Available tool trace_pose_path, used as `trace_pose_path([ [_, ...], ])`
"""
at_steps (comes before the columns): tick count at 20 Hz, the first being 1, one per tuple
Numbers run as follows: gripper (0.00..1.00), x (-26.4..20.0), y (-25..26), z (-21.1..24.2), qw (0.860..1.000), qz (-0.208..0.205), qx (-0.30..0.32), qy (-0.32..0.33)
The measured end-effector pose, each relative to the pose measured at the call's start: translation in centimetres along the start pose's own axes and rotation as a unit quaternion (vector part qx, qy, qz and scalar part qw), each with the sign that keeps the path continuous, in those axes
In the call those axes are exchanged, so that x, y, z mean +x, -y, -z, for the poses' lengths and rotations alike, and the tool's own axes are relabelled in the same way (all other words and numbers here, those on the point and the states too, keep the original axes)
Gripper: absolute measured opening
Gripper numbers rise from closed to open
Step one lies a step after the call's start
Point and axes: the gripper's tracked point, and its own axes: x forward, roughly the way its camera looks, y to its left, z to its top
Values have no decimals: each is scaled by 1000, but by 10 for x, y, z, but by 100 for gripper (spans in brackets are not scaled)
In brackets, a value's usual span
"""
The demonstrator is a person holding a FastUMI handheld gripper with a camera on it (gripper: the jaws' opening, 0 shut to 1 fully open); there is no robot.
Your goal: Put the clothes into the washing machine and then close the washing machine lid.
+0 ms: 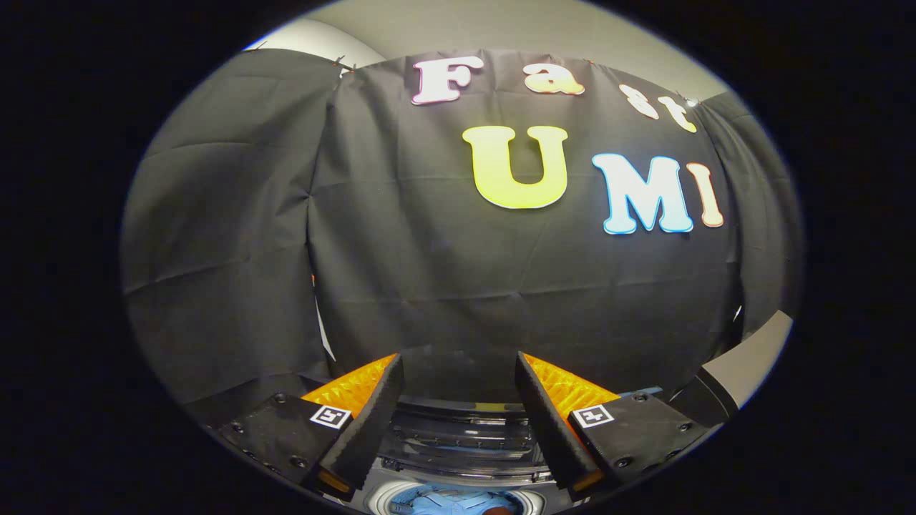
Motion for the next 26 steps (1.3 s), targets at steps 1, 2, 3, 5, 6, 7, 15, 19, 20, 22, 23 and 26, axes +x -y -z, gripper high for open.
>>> trace_pose_path([
  [1,97,6,0,2,1000,4,1,-6],
  [2,97,13,4,5,1000,11,1,-13],
  [3,97,19,6,10,1000,16,2,-22],
  [5,97,31,10,21,999,22,10,-42],
  [6,97,35,11,27,998,26,14,-53],
  [7,97,38,12,31,998,29,16,-62],
  [15,98,25,8,32,999,39,6,-30],
  [19,98,6,4,33,999,36,-1,4],
  [20,98,0,4,34,999,36,-1,12],
  [22,98,-8,2,38,999,35,-5,22],
  [23,98,-14,1,38,999,34,-5,24],
  [26,98,-29,-2,45,999,34,-3,26],
])
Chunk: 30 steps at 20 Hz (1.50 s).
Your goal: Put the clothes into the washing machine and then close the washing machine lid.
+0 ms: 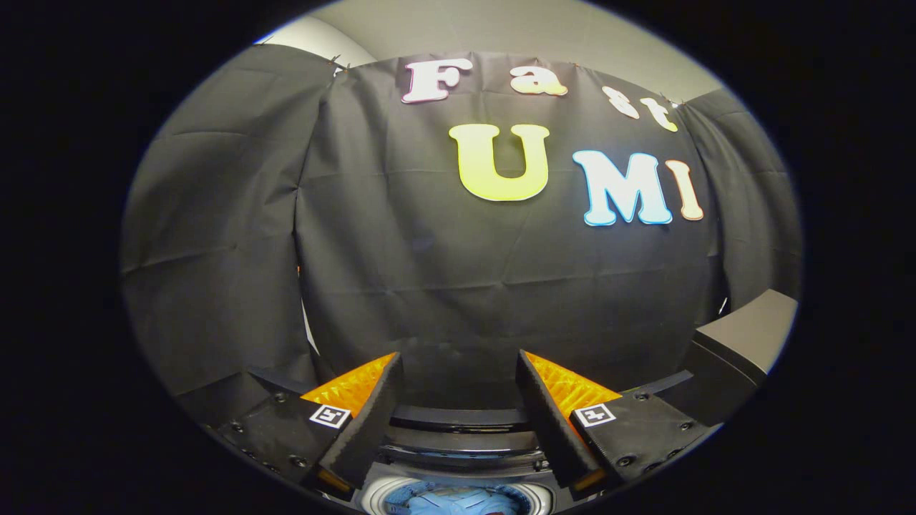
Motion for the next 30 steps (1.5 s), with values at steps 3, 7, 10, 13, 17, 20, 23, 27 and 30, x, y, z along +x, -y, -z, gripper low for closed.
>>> trace_pose_path([
  [3,98,-16,-2,6,1000,0,-3,7],
  [7,98,-32,-3,15,1000,2,-3,7],
  [10,98,-41,-5,21,1000,0,-4,4],
  [13,98,-53,-5,29,1000,1,-4,4],
  [17,98,-67,-7,40,1000,2,-6,-1],
  [20,98,-76,-9,52,1000,-1,-6,-7],
  [23,98,-82,-13,83,999,-7,-13,-42],
  [27,98,-96,-17,112,997,-18,-14,-68],
  [30,98,-105,-22,134,996,-24,-16,-86],
])
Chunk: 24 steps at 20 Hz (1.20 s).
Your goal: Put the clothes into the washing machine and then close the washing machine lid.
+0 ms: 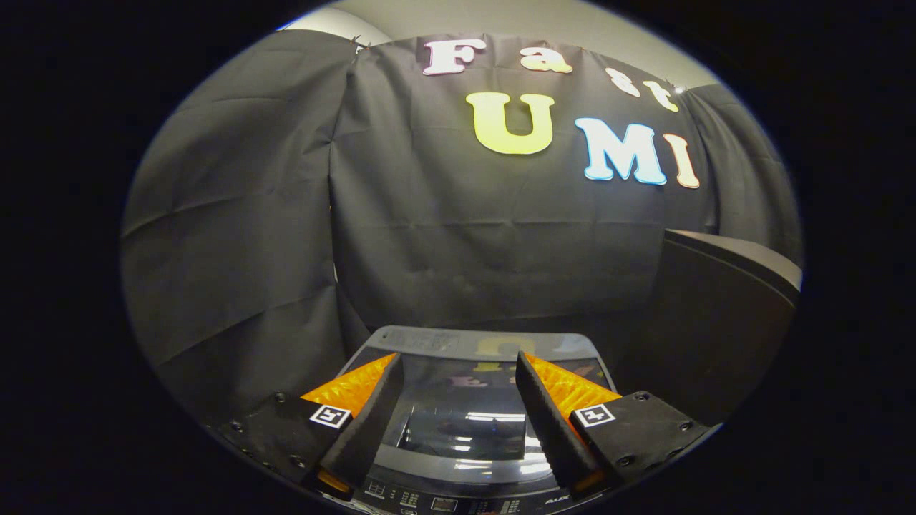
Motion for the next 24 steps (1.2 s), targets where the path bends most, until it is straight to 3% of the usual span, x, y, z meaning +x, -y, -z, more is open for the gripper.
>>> trace_pose_path([
  [13,98,-37,-5,-14,1000,-19,3,16],
  [24,97,-141,75,-82,995,-38,-5,91],
])
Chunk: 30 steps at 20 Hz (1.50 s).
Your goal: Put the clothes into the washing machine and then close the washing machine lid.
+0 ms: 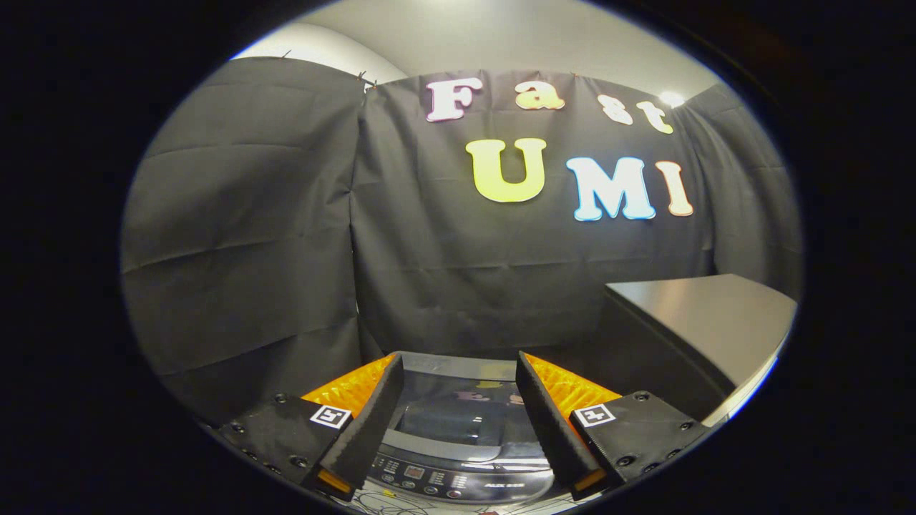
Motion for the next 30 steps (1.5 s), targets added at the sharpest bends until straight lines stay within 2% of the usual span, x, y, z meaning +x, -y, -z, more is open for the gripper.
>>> trace_pose_path([
  [6,97,-63,65,-33,999,-1,-21,33],
  [21,97,-175,246,-65,994,82,-5,67],
  [30,97,-234,327,-63,989,127,-9,78],
])
